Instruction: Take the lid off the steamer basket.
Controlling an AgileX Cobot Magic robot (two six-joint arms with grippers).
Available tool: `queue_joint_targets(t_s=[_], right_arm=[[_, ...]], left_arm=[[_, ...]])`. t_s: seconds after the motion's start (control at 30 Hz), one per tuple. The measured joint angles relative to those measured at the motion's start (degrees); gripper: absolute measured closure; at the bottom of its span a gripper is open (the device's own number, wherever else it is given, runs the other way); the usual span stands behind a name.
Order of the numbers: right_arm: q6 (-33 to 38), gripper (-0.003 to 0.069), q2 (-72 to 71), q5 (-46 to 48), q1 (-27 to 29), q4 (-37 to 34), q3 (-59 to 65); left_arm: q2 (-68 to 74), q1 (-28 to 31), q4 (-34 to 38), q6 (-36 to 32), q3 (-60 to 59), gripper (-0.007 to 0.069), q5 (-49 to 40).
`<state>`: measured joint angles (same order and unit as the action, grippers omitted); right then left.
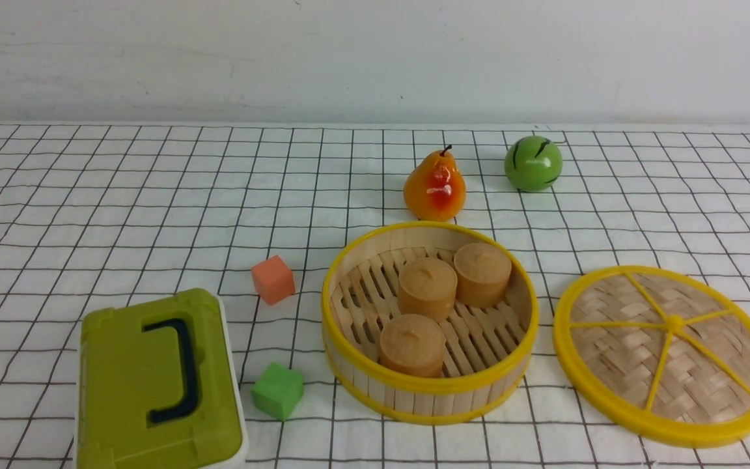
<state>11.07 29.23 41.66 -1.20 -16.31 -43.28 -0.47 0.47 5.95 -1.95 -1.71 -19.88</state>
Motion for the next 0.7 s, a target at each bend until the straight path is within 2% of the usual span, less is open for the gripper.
queue_joint_targets(t_s=[0.7], right_arm=[[-0.05, 0.0664, -0.22, 1.25, 0.00, 2.27, 2.19]], left_arm=[[0.00, 0.00, 0.00, 0.00, 0.00, 0.0385, 0.00]])
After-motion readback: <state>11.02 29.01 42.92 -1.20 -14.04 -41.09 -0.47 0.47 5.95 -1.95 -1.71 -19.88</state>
